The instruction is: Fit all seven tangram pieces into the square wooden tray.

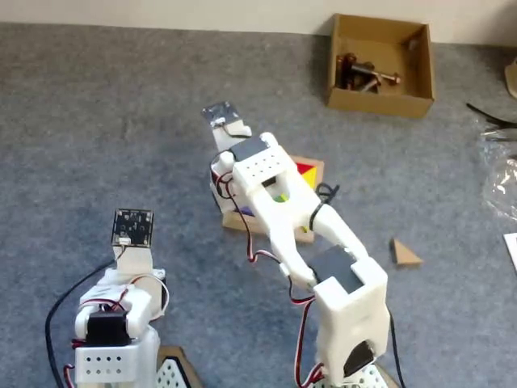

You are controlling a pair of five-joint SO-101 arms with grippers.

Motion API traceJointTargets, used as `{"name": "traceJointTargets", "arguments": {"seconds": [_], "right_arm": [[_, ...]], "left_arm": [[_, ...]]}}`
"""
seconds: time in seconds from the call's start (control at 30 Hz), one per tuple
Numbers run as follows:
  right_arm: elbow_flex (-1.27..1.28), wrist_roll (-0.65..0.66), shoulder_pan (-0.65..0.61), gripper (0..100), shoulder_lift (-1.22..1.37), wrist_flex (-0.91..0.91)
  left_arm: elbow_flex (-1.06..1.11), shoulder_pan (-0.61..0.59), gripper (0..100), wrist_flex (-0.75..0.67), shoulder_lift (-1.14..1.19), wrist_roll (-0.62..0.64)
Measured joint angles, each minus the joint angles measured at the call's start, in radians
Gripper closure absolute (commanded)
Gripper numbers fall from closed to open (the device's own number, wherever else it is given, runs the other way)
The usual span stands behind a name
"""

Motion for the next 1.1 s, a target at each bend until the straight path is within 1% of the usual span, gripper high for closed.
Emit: {"name": "traceJointTargets", "arguments": {"seconds": [0.43, 0.87, 1.03, 1.1], "right_arm": [[0.0, 0.0, 0.021, 99.1, 0.0, 0.051], [0.021, 0.0, 0.023, 98.9, 0.0, 0.026], [0.021, 0.0, 0.023, 90.6, 0.0, 0.026], [0.021, 0.0, 0.023, 90.0, 0.0, 0.026]], "left_arm": [[0.0, 0.0, 99, 0.0, 0.0, 0.0], [0.0, 0.0, 99, 0.0, 0.0, 0.0], [0.0, 0.0, 99, 0.0, 0.0, 0.0], [0.0, 0.0, 99, 0.0, 0.0, 0.0]]}}
